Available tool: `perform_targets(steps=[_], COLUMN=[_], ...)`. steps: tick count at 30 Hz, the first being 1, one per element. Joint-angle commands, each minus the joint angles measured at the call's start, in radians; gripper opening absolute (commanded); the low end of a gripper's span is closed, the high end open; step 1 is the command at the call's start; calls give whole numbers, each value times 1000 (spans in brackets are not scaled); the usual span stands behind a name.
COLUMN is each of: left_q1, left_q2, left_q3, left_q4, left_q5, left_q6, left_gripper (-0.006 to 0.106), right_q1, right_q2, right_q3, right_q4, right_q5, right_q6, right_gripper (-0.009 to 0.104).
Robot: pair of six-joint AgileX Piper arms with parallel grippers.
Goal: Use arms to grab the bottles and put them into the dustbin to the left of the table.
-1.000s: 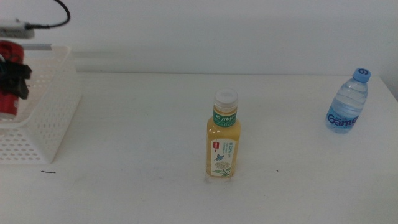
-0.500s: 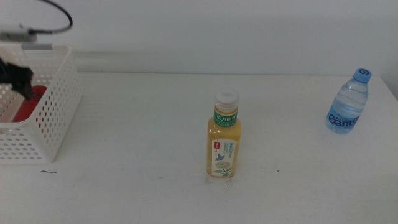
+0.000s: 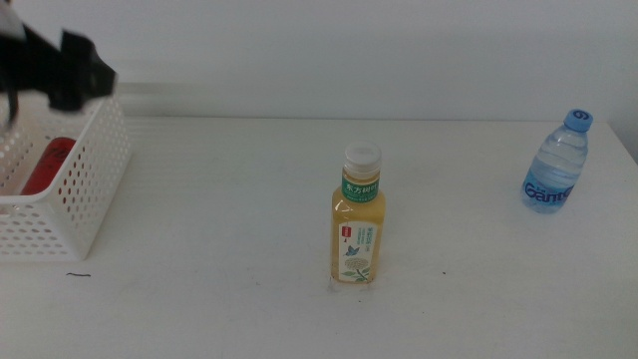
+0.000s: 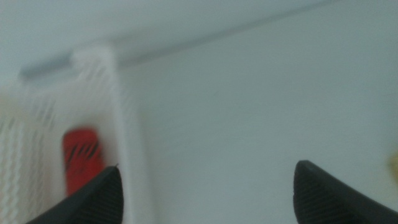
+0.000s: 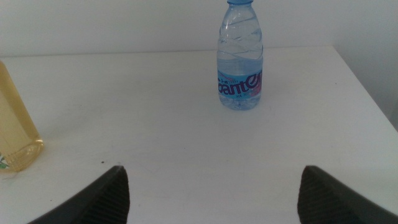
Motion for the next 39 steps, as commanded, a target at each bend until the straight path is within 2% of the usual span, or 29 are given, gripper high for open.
perform_targets(steps=[1, 4, 9, 11, 15, 20, 23, 28, 31, 39], left_q1=[-70, -149, -308, -391, -549, -687, -743, -766, -766, -766], left_q2=[-122, -244, -321, -317, -275, -167, -80, 53, 90, 88], left_q3=[140, 346, 619, 689, 792, 817, 817, 817, 817, 817], left_q4=[-29, -129, -431, -483, -484, -481, -421, -257, -188, -137], left_q5=[-156, -362, -676, -776, -967, -1122, -1190, -1305, -1359, -1373], left_q6=[36, 156, 371, 391, 360, 285, 192, 4, -29, -29], left_gripper=[94, 94, 94, 94, 94, 94, 94, 94, 94, 94], right_q1=[-9, -9, -9, -9, -9, -9, -9, -9, -9, -9], right_q2=[-4, -4, -4, -4, -4, -4, -4, -4, -4, -4], right_q3=[4, 4, 4, 4, 4, 4, 4, 4, 4, 4], right_q4=[-8, -8, -8, -8, -8, -8, -8, -8, -8, -8], right_q5=[-11, -11, -11, -11, -11, -11, -11, -11, -11, -11], right_q6=[-3, -3, -3, -3, -3, -3, -3, -3, -3, -3], right_gripper=[82, 82, 82, 82, 82, 82, 82, 82, 82, 82])
